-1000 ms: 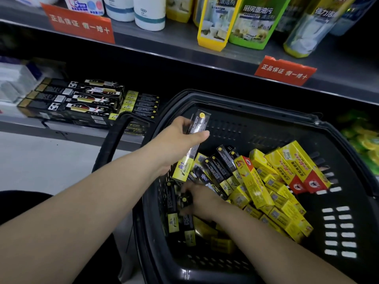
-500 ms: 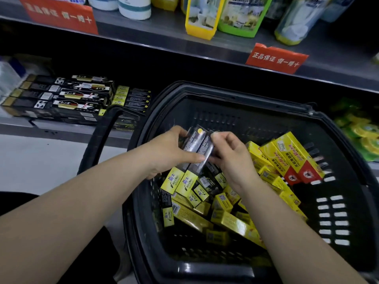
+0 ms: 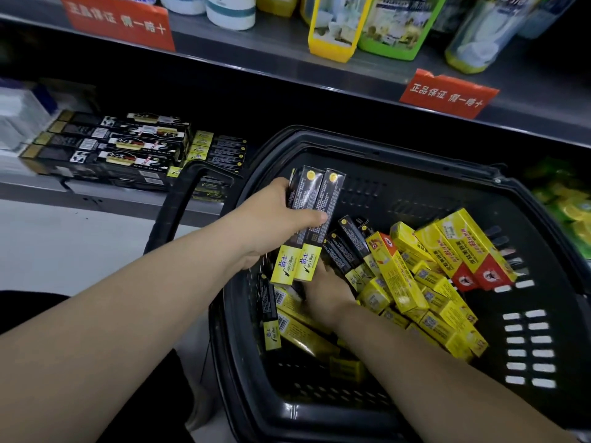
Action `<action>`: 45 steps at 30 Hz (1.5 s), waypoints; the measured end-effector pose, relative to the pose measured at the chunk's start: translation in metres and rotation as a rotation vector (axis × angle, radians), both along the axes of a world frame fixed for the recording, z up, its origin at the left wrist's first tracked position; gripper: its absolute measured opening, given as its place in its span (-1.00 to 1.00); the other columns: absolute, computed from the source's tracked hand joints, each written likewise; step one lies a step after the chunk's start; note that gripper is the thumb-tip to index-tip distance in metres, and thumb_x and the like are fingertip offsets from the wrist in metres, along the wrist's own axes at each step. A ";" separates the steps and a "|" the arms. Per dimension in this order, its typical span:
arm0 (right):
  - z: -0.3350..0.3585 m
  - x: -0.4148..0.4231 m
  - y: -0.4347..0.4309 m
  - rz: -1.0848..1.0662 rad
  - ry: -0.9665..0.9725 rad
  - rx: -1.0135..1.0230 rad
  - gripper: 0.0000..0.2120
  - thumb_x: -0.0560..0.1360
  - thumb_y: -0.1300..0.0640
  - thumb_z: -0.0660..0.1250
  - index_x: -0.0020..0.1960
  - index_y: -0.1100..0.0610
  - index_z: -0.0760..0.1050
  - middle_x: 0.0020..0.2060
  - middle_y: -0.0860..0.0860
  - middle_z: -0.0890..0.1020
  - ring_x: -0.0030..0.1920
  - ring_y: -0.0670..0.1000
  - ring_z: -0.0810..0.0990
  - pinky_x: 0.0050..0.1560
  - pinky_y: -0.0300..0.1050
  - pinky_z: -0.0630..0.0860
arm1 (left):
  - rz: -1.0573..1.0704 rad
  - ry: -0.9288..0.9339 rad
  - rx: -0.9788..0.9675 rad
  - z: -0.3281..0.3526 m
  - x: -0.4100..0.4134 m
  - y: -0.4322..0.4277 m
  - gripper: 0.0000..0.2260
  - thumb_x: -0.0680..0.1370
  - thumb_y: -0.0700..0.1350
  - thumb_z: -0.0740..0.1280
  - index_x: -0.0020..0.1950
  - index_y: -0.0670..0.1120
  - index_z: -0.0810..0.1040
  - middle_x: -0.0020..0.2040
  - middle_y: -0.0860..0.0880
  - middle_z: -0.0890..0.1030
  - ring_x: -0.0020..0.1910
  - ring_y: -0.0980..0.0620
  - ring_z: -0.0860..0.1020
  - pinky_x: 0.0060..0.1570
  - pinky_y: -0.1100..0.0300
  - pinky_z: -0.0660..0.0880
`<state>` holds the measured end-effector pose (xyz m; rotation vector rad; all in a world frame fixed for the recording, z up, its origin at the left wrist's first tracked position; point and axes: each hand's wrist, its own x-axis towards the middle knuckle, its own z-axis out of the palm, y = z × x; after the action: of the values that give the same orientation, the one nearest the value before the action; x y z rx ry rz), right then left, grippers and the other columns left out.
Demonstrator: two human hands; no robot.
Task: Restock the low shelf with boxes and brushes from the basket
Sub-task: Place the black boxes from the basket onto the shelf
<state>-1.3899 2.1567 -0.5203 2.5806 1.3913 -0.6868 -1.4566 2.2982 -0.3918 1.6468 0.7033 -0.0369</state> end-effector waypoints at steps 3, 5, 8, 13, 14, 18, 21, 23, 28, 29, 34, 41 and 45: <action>0.006 0.007 -0.003 -0.166 0.101 0.023 -0.48 0.54 -0.01 0.27 0.43 0.12 0.24 0.30 0.12 0.30 0.21 0.16 0.45 0.15 0.04 0.51 | 0.004 -0.001 -0.045 -0.001 0.001 0.001 -0.23 0.42 0.05 0.45 0.52 -0.03 0.13 0.42 -0.11 0.37 0.35 -0.10 0.38 0.36 -0.09 0.30; 0.015 0.020 -0.007 -0.283 0.180 0.094 -0.59 0.51 0.04 0.32 0.30 0.17 0.42 0.20 0.12 0.49 0.12 0.10 0.54 0.04 -0.09 0.54 | 0.002 0.005 -0.070 -0.002 0.001 0.001 -0.22 0.42 0.04 0.45 0.52 -0.03 0.12 0.44 -0.11 0.35 0.37 -0.10 0.36 0.38 -0.10 0.28; 0.029 0.037 -0.017 -0.474 0.261 0.195 -0.87 0.45 0.27 0.30 -0.08 0.10 0.56 -0.07 0.08 0.65 -0.11 0.06 0.61 -0.25 -0.19 0.49 | -0.006 0.028 -0.101 -0.003 0.002 0.003 -0.23 0.41 0.05 0.45 0.52 -0.04 0.14 0.45 -0.11 0.34 0.39 -0.11 0.34 0.39 -0.11 0.26; 0.027 0.040 -0.022 -0.437 0.195 0.172 -0.74 0.49 0.27 0.27 0.17 0.14 0.47 0.05 0.13 0.63 0.02 0.13 0.60 -0.12 -0.10 0.51 | 0.029 0.032 -0.069 -0.003 0.006 -0.001 -0.14 0.43 0.04 0.44 0.55 -0.10 -0.02 0.53 -0.14 0.16 0.47 -0.11 0.20 0.40 -0.01 0.17; 0.025 0.038 -0.022 -0.411 0.196 0.145 -0.71 0.52 0.20 0.27 0.23 0.15 0.44 0.07 0.14 0.62 0.03 0.13 0.60 -0.09 -0.09 0.53 | 0.036 0.033 -0.060 -0.003 0.006 -0.002 -0.13 0.44 0.04 0.44 0.55 -0.11 -0.04 0.53 -0.13 0.13 0.47 -0.11 0.18 0.38 0.00 0.17; 0.020 0.036 -0.024 -0.354 0.261 0.052 -0.56 0.52 -0.05 0.29 0.30 0.16 0.36 0.08 0.15 0.61 0.05 0.14 0.59 0.02 0.01 0.57 | 0.038 0.034 -0.035 -0.003 0.007 -0.005 -0.14 0.44 0.03 0.44 0.55 -0.11 -0.04 0.53 -0.14 0.13 0.47 -0.12 0.19 0.33 0.04 0.20; 0.020 0.036 -0.026 -0.270 0.284 -0.046 -0.53 0.48 -0.11 0.34 0.23 0.20 0.43 0.07 0.14 0.60 0.06 0.13 0.58 -0.03 -0.06 0.53 | 0.036 0.050 -0.028 -0.004 0.006 -0.004 -0.16 0.44 0.02 0.44 0.54 -0.11 0.00 0.51 -0.14 0.20 0.44 -0.12 0.24 0.24 0.12 0.21; 0.028 0.038 -0.024 -0.292 0.295 0.005 -0.60 0.50 -0.10 0.32 0.14 0.21 0.46 -0.06 0.11 0.61 -0.04 0.11 0.59 -0.14 -0.10 0.52 | 0.036 0.049 -0.048 -0.005 0.005 -0.004 -0.19 0.44 0.02 0.44 0.54 -0.10 0.04 0.49 -0.13 0.26 0.42 -0.11 0.28 0.35 0.07 0.21; 0.072 0.039 -0.012 -0.786 0.730 0.652 -0.80 0.50 0.02 0.30 0.01 0.05 0.31 -0.23 -0.03 0.55 -0.42 -0.21 0.55 -0.42 -0.28 0.42 | 0.109 0.033 -0.106 -0.006 0.006 -0.005 -0.17 0.43 0.09 0.43 0.54 -0.05 0.05 0.49 -0.11 0.26 0.42 -0.11 0.30 0.38 0.03 0.21; 0.081 0.036 -0.010 -0.801 0.817 0.745 -0.78 0.46 -0.01 0.31 0.01 0.02 0.32 -0.22 -0.05 0.55 -0.41 -0.26 0.55 -0.40 -0.29 0.44 | 0.128 0.026 -0.130 -0.006 0.006 -0.005 -0.20 0.40 0.12 0.43 0.53 -0.03 0.12 0.44 -0.10 0.35 0.37 -0.10 0.37 0.38 -0.01 0.24; 0.095 0.023 -0.002 -0.750 1.052 0.871 -0.75 0.43 -0.26 0.21 -0.04 -0.12 0.38 0.14 0.03 0.51 0.21 0.10 0.44 0.25 0.17 0.36 | 0.226 -0.044 -0.194 -0.002 0.009 -0.009 -0.40 0.37 0.10 0.45 0.35 -0.02 0.37 0.20 -0.03 0.58 0.14 -0.02 0.55 0.23 -0.03 0.44; 0.092 0.029 -0.010 -0.641 1.276 1.003 -0.86 0.48 0.06 0.28 0.01 0.04 0.39 -0.02 0.02 0.56 0.01 0.00 0.55 0.06 -0.04 0.47 | 0.262 -0.059 -0.176 0.002 0.010 -0.011 -0.30 0.21 -0.02 0.60 0.29 -0.07 0.42 0.09 -0.05 0.63 0.06 -0.02 0.60 0.10 0.04 0.52; 0.084 0.040 -0.010 -0.736 1.383 1.039 -0.67 0.55 -0.13 0.13 -0.02 0.12 0.47 -0.02 0.07 0.61 0.00 0.02 0.59 -0.04 -0.13 0.56 | 0.288 -0.084 -0.082 0.003 0.010 -0.010 -0.33 0.21 -0.10 0.60 0.26 -0.06 0.44 0.03 -0.01 0.62 0.00 0.04 0.59 -0.02 0.20 0.50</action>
<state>-1.3494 2.1465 -0.4362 3.5008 0.9125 -2.9410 -1.4461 2.2880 -0.3885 1.4477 0.8563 0.2068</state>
